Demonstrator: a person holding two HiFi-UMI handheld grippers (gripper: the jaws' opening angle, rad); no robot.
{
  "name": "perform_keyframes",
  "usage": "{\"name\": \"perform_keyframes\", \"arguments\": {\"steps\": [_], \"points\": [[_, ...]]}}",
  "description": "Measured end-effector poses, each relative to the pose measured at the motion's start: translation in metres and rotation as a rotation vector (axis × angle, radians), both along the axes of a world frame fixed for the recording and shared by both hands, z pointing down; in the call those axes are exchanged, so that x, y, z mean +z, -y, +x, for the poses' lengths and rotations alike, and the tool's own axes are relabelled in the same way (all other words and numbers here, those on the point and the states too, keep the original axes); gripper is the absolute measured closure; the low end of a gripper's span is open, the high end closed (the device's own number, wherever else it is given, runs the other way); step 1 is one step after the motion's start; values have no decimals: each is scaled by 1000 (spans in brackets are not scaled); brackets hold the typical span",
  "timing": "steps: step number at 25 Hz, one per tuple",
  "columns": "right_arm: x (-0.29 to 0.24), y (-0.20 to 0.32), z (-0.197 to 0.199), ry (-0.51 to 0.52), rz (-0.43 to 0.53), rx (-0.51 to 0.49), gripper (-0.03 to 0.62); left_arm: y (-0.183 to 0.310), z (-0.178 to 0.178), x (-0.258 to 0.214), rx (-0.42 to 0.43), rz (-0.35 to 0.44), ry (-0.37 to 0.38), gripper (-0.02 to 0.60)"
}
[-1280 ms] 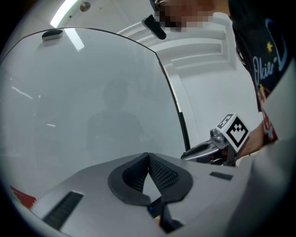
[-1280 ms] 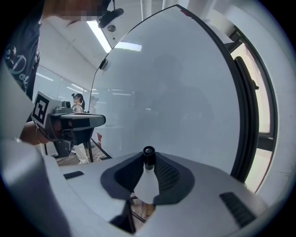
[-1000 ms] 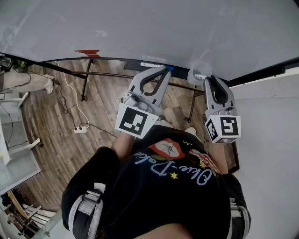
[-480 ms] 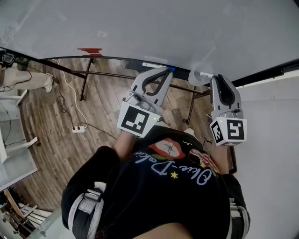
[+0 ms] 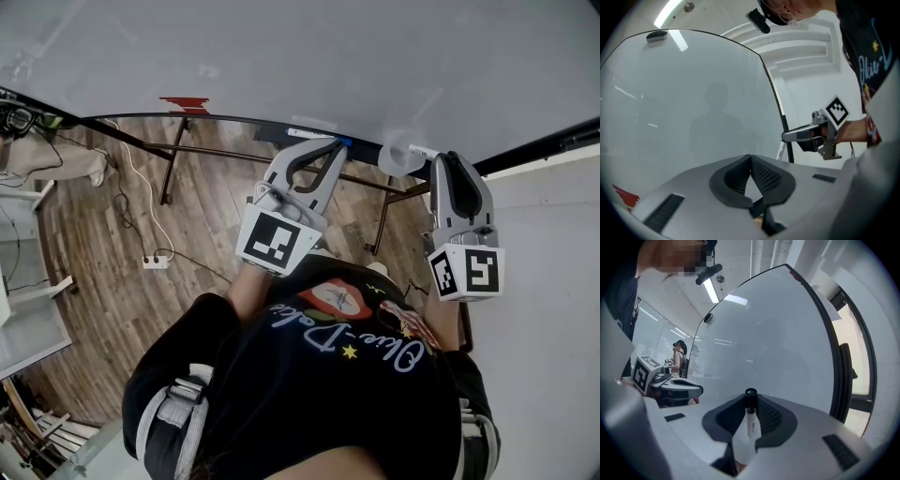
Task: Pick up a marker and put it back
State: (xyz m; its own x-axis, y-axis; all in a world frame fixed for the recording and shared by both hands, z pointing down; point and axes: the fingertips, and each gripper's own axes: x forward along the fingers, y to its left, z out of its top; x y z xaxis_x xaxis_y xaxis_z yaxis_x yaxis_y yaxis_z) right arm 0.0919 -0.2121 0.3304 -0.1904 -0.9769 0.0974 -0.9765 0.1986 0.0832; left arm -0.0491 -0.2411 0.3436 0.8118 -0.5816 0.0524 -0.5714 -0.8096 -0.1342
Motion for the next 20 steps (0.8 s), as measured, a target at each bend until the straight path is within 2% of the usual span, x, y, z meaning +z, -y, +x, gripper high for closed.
{"name": "perform_keyframes", "arguments": {"steps": [20], "points": [[-35,-19,3,-12,71,-8,526,-2,-4,-5,-13,6,7,577]]}}
